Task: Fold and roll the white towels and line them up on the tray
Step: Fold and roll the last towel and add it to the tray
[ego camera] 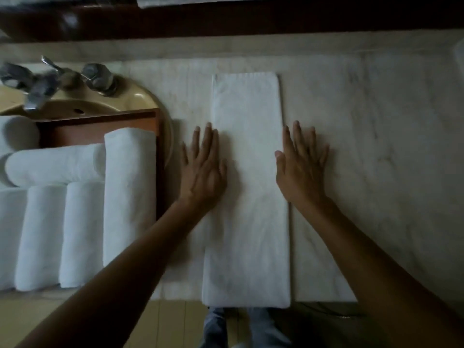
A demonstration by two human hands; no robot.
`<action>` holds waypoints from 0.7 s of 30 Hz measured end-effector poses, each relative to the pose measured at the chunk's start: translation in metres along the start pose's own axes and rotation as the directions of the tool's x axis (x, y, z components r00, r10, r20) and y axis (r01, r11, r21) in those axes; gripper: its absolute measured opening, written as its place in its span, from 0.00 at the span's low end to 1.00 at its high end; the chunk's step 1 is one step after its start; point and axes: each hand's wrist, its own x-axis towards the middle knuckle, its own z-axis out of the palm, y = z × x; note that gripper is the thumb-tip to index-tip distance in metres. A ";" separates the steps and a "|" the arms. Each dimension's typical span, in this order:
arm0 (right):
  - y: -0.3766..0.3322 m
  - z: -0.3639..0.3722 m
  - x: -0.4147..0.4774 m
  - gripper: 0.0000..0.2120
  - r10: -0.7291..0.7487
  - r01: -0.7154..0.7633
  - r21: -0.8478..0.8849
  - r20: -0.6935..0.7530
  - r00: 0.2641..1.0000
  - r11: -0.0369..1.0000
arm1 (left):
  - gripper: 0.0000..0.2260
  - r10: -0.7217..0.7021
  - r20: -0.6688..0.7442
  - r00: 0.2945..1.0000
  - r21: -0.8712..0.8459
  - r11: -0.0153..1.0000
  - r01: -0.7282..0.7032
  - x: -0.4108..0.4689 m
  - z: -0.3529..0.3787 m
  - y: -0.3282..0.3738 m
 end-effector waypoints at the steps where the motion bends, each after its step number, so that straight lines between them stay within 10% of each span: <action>1: -0.013 0.000 -0.015 0.30 -0.029 0.029 0.018 -0.003 1.000 0.999 | 0.29 0.057 0.007 0.998 -0.020 0.998 -0.057 -0.017 0.004 0.018; 21: -0.027 0.016 -0.105 0.30 -0.145 0.149 -0.044 0.083 0.986 0.988 | 0.29 0.135 0.134 0.982 -0.099 0.988 -0.122 -0.107 0.022 0.036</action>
